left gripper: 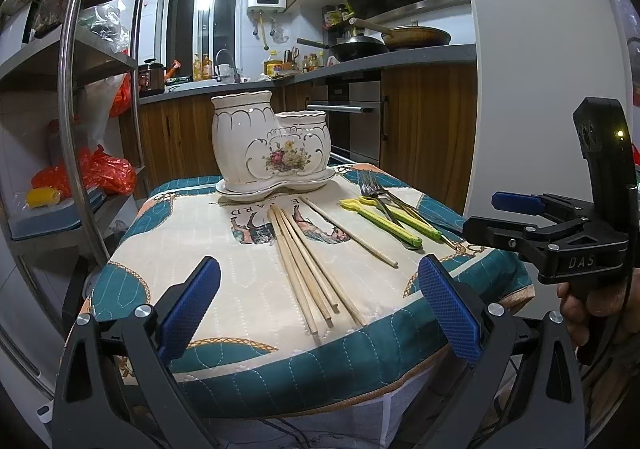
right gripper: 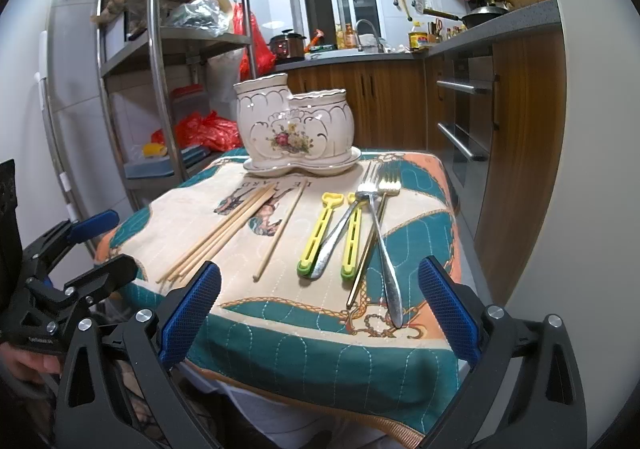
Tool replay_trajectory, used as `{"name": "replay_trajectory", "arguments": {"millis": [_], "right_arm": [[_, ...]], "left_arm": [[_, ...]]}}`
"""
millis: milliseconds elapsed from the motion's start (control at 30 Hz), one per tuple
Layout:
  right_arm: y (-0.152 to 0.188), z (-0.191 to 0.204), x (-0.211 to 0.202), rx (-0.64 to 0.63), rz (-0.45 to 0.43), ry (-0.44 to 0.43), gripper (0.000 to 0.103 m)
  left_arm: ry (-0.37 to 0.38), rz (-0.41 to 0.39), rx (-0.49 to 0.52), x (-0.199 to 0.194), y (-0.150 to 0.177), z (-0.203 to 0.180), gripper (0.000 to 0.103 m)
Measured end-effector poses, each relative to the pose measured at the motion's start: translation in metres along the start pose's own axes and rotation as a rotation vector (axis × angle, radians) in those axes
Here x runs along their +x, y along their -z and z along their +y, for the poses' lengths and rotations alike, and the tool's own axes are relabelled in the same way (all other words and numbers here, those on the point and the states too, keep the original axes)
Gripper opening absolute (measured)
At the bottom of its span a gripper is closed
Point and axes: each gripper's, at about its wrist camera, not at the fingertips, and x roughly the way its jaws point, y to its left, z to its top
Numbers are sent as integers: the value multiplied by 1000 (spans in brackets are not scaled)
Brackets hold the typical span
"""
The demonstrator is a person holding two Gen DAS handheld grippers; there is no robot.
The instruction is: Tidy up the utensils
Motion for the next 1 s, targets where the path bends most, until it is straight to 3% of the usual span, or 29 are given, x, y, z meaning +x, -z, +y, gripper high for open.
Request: {"name": "replay_trajectory", "arguments": {"millis": [1000], "right_arm": [[-1,-1,-1,3,-1,-2,98]], "left_arm": [[0,9,-3,1,1,2,98]]}}
